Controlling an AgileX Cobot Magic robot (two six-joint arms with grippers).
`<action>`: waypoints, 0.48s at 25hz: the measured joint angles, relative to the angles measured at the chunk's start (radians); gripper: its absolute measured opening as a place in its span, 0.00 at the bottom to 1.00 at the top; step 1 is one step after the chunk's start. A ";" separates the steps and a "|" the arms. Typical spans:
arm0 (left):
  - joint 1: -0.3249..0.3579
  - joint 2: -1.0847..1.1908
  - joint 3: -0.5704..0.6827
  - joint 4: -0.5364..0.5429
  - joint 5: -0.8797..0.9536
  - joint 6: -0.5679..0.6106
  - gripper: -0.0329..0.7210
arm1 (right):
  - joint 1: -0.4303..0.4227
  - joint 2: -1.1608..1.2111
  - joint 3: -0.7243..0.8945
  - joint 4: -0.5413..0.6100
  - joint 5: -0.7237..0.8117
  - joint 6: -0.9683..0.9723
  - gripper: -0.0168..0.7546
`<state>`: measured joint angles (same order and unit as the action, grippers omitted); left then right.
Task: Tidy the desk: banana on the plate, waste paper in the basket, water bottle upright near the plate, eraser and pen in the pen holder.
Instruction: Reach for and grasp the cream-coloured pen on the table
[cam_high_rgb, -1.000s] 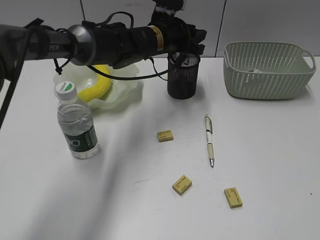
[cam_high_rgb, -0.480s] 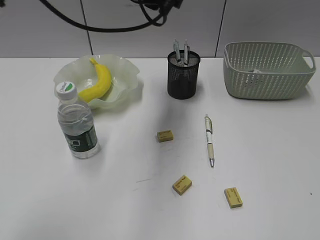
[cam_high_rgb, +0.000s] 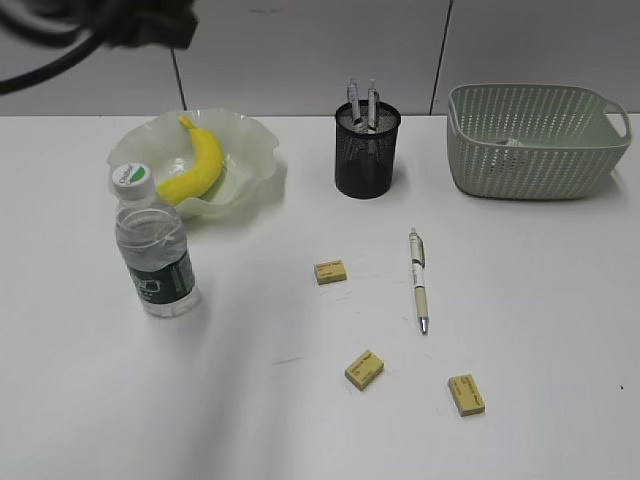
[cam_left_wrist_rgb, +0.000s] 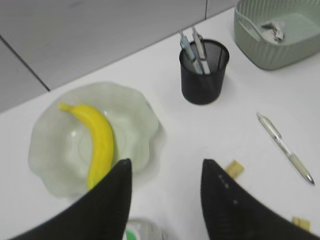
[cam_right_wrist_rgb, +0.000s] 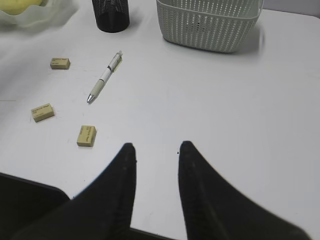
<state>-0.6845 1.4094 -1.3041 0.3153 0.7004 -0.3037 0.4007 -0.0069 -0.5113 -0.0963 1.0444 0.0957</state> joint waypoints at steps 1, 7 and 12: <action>0.000 -0.072 0.075 -0.022 0.004 0.000 0.52 | 0.000 0.000 0.000 0.000 0.000 0.000 0.34; 0.000 -0.511 0.449 -0.115 0.071 0.000 0.75 | 0.000 0.000 0.000 0.000 0.000 -0.001 0.34; 0.000 -0.944 0.652 -0.131 0.230 -0.017 0.75 | 0.000 0.000 0.000 0.000 0.000 -0.001 0.34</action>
<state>-0.6845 0.4652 -0.6522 0.1840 0.9305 -0.3204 0.4007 -0.0069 -0.5113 -0.0963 1.0444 0.0945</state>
